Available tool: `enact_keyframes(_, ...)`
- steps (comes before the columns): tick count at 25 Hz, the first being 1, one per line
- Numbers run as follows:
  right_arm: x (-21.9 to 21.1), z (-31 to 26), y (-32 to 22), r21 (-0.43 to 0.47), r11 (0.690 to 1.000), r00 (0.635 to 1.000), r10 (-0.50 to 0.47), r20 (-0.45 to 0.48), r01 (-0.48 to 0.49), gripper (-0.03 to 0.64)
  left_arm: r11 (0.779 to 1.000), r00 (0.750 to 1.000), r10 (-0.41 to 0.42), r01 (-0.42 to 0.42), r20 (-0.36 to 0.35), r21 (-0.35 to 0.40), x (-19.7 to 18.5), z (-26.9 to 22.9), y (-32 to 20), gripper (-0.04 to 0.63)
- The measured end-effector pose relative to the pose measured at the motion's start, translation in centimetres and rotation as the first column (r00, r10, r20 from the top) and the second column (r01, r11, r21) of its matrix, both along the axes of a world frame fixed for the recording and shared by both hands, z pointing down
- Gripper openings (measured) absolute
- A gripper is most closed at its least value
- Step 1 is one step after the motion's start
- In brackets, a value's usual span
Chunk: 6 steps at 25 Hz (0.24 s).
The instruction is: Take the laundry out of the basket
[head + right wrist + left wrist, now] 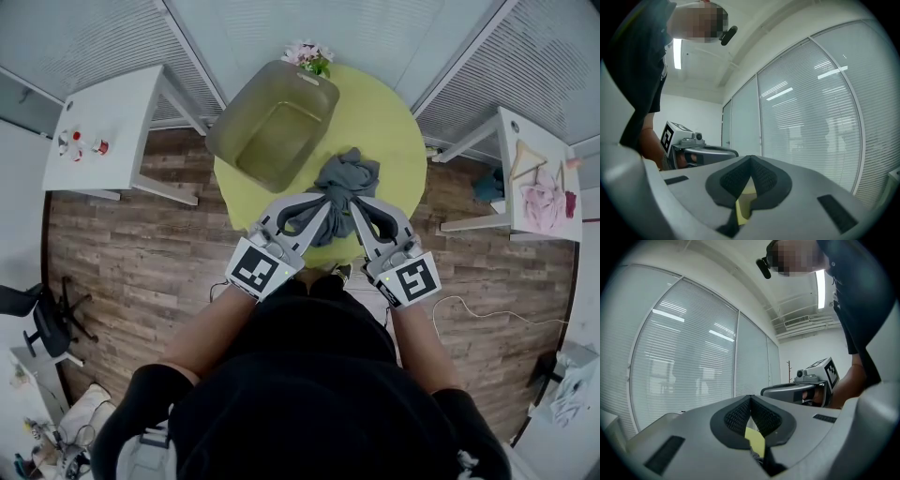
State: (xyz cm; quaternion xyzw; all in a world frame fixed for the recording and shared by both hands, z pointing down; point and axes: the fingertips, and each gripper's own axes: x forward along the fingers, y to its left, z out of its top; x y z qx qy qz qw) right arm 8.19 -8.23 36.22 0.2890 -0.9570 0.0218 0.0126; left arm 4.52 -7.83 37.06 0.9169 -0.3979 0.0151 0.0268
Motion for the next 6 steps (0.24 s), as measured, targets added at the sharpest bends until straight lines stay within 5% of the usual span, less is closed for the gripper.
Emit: enact_keyframes(6, 0.09, -0.06, -0.24, 0.005, 1.000, 1.000, 0.003, -0.005, -0.003, 0.021, 1.000, 0.999, 0.014, -0.014, 0.035, 0.003, 0.22, -0.03, -0.24, 0.009)
